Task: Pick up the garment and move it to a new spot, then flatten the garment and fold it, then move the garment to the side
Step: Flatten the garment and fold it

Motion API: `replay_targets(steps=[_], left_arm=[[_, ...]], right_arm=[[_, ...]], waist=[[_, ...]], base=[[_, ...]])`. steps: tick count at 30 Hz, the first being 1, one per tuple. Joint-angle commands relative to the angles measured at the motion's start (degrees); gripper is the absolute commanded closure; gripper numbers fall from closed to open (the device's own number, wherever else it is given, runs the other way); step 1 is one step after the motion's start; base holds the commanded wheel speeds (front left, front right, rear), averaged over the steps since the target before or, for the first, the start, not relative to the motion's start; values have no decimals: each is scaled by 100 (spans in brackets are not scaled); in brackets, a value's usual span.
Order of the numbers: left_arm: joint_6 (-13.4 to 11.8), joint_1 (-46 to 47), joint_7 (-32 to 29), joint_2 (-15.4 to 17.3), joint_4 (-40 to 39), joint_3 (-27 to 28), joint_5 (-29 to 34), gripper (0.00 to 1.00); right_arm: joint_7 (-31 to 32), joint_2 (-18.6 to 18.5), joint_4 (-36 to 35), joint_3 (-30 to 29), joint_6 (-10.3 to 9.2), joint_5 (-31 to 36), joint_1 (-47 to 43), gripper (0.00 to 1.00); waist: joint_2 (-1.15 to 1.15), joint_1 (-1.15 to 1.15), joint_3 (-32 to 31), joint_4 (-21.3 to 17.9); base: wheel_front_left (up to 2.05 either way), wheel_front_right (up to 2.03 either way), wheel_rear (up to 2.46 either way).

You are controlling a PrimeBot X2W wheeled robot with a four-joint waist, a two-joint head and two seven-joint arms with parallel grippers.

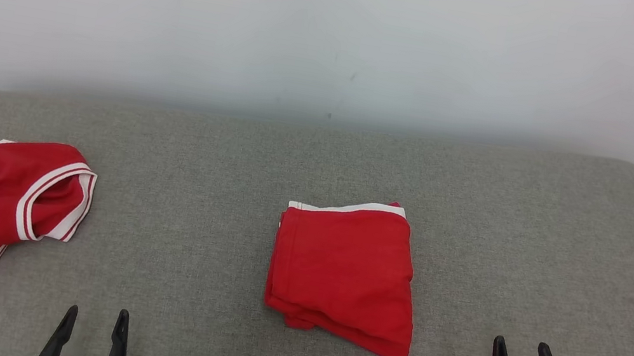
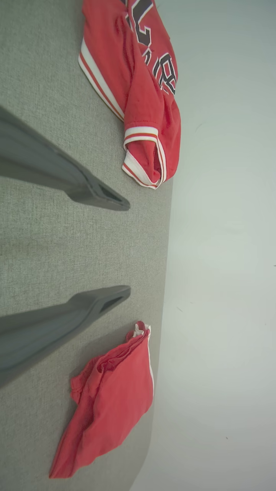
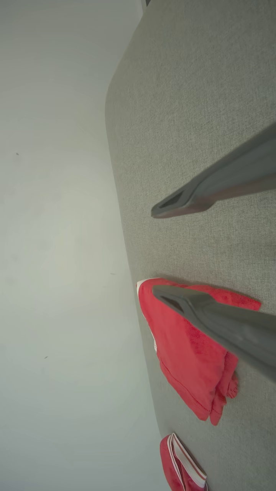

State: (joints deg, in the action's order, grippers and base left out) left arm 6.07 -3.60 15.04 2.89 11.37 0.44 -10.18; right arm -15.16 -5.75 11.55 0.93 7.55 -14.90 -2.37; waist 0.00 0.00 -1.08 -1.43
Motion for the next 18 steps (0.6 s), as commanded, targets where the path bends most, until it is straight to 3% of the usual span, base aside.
replay_targets(steps=[1, 18], left_arm=[[-5, -116, 7, -2, -39, -2, 63, 0], [-154, -315, 7, -2, -285, 77, 314, 0]], right_arm=[[-7, 56, -38, -29, -9, 34, -91, 0], [-7, 249, -38, -35, -9, 126, -76, 0]], waist=[[0, 0, -24, 20], [0, 0, -56, 108]], base=[[0, 0, 0], [0, 0, 0]])
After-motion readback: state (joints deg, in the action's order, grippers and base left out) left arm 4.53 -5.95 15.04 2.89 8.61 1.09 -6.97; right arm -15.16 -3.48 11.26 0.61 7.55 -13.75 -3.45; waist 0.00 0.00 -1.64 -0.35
